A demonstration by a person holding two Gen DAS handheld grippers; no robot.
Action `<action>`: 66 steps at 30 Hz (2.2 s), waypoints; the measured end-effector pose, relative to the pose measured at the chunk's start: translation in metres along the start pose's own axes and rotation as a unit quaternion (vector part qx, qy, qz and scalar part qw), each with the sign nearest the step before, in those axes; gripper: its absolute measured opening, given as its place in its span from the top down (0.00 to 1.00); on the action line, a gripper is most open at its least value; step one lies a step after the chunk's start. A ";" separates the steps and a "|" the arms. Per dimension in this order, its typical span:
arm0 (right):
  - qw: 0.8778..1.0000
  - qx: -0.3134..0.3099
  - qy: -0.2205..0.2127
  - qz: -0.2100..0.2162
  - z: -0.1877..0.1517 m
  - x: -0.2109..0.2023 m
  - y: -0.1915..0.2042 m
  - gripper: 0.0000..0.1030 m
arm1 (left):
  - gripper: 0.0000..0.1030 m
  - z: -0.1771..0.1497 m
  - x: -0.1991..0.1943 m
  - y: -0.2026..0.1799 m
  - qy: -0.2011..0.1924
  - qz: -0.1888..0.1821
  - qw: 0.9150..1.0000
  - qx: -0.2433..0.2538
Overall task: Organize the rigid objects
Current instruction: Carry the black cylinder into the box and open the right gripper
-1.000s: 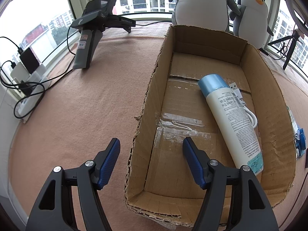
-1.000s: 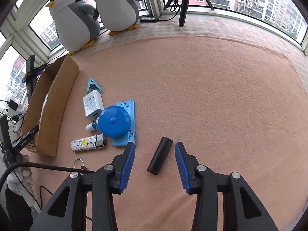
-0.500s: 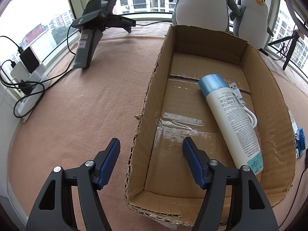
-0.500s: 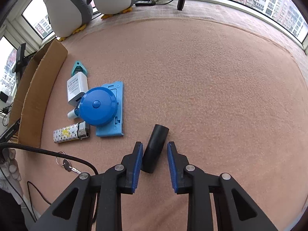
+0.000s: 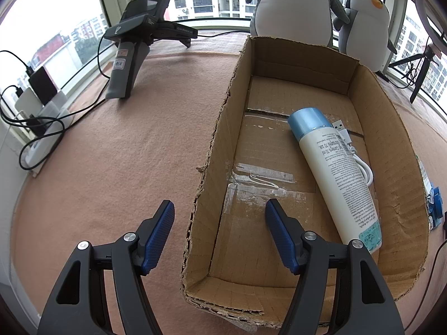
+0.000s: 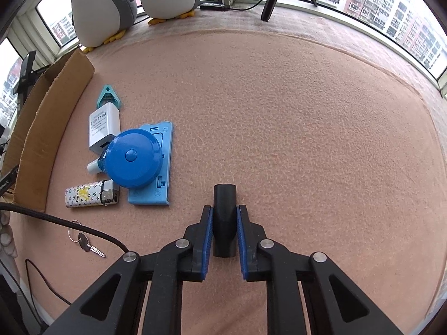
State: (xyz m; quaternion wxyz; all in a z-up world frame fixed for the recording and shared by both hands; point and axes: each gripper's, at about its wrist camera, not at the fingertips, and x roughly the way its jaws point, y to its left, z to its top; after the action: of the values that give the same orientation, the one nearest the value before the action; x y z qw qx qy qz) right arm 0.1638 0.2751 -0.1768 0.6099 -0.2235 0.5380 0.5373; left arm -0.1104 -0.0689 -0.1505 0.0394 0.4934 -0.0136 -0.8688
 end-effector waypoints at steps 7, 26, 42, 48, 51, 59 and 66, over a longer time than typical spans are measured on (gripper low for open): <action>0.999 0.002 -0.033 0.009 0.015 -0.020 0.009 0.86 | 0.34 0.000 0.000 0.000 0.000 0.000 1.000 0.001; 0.984 -0.101 -0.102 0.104 0.073 -0.052 0.147 0.86 | 0.34 0.000 0.000 -0.001 0.000 -0.004 1.000 -0.001; 0.976 -0.131 -0.069 0.158 0.085 -0.022 0.229 0.86 | 0.34 -0.001 0.000 0.000 -0.001 -0.004 1.000 0.000; 0.977 -0.126 -0.062 0.158 0.085 -0.013 0.235 0.86 | 0.34 -0.001 0.000 0.000 -0.001 -0.005 1.000 0.001; 0.978 -0.125 -0.059 0.157 0.085 -0.011 0.238 0.86 | 0.34 -0.001 0.000 0.000 -0.001 -0.005 1.000 0.001; 0.975 -0.133 -0.078 0.163 0.085 -0.020 0.242 0.42 | 0.34 -0.002 0.000 0.002 -0.001 -0.005 1.000 0.003; 0.975 -0.140 -0.088 0.150 0.085 -0.027 0.245 0.42 | 0.34 -0.002 0.000 0.002 -0.002 -0.005 1.000 0.004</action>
State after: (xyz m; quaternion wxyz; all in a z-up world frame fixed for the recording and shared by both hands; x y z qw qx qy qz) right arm -0.0163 0.4153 -0.0503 0.5303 -0.1751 0.4291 0.7099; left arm -0.1087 -0.0709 -0.1514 0.0335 0.4921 -0.0148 -0.8698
